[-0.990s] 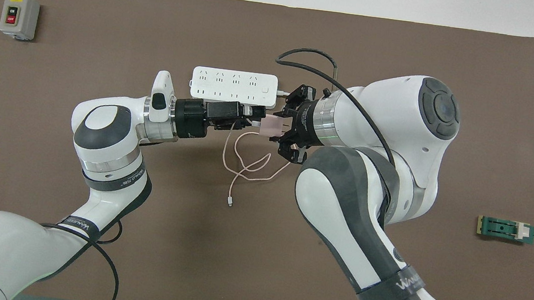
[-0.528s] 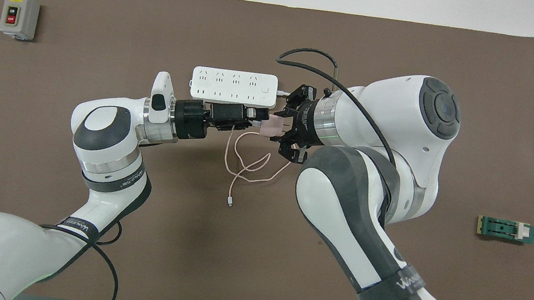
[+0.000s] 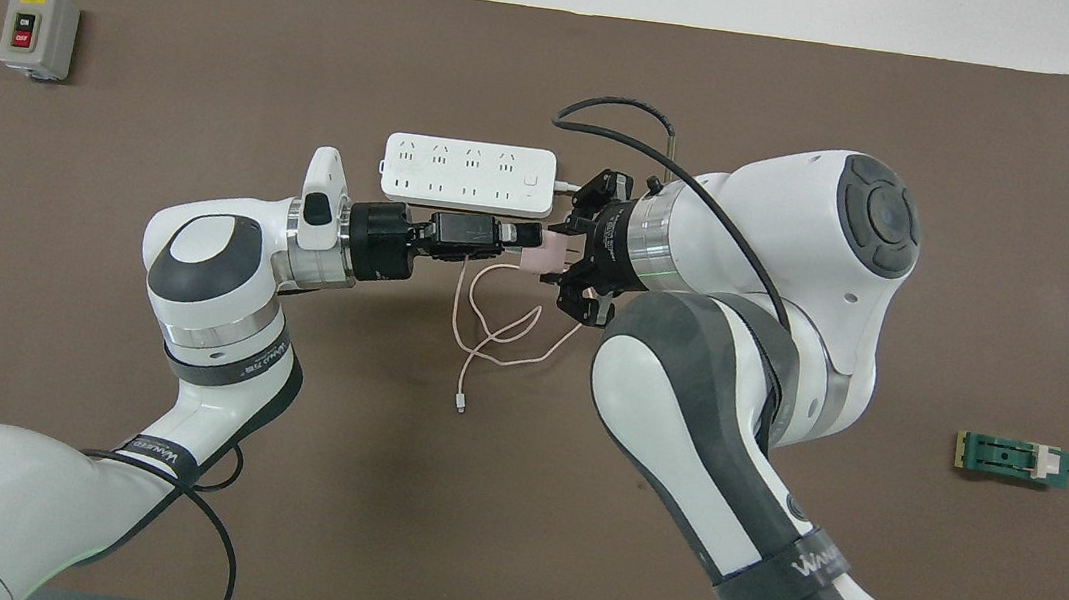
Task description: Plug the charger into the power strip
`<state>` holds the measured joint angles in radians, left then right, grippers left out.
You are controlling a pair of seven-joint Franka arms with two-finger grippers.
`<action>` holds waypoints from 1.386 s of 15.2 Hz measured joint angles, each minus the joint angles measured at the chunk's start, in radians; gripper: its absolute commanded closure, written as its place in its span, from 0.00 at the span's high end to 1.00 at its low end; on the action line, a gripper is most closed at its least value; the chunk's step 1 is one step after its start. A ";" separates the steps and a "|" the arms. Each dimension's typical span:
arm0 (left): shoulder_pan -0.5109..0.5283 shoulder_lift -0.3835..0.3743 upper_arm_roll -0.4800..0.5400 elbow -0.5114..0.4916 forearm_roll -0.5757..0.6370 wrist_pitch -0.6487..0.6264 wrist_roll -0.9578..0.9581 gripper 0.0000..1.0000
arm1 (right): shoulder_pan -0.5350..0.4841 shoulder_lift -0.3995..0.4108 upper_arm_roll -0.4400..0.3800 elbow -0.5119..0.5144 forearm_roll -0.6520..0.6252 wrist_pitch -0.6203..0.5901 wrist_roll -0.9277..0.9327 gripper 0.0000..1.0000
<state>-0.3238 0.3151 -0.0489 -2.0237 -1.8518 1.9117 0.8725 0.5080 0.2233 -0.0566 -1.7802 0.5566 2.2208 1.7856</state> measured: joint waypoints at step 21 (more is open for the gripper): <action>0.094 -0.142 0.067 0.211 0.812 -0.046 -0.746 0.00 | -0.184 -0.076 -0.014 0.016 -0.216 -0.249 -0.494 1.00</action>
<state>-0.2297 0.1731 0.0181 -1.8131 -1.0394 1.8655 0.1270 0.3238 0.1470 -0.0703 -1.7640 0.3411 1.9716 1.2918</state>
